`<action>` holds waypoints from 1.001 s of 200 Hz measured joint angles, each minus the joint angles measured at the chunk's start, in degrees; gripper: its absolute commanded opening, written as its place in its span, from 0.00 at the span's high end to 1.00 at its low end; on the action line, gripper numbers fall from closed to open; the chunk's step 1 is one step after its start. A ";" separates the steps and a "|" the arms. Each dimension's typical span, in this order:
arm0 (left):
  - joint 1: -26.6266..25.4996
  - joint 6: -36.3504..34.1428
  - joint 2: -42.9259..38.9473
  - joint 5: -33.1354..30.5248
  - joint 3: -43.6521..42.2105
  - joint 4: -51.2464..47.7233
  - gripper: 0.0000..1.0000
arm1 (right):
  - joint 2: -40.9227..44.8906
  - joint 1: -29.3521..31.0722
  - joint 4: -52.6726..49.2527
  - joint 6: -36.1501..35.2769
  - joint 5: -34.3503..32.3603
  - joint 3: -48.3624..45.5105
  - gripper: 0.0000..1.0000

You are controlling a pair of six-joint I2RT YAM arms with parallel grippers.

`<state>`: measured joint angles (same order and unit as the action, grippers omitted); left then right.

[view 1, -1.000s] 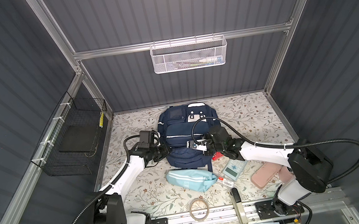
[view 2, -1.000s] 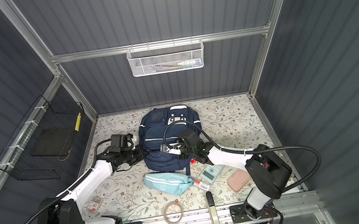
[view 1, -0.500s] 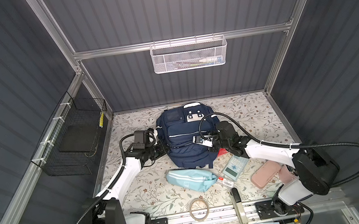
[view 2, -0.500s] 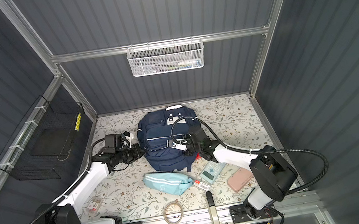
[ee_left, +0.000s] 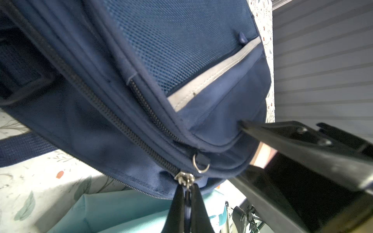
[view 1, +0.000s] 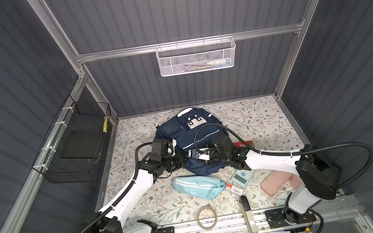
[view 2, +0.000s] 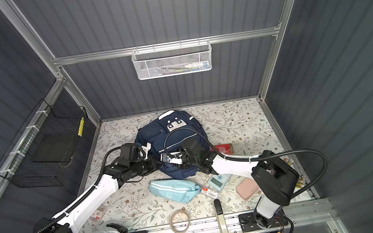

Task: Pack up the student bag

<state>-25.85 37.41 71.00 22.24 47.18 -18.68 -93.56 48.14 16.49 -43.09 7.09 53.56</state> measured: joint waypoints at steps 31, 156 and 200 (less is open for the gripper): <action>0.22 -0.07 0.00 -1.60 -0.33 -0.07 1.00 | -2.56 1.46 0.81 -1.77 -2.38 1.86 1.00; 23.37 -8.70 11.82 9.03 3.30 -0.50 1.00 | 3.28 -1.79 -2.91 -6.69 8.68 -0.31 1.00; 23.37 -8.79 16.17 11.04 6.23 0.42 0.73 | 2.67 -3.21 -2.82 -6.51 9.44 -0.02 0.85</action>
<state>-2.48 28.62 87.18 33.28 53.41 -18.26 -90.89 44.93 13.67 -49.60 16.53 53.54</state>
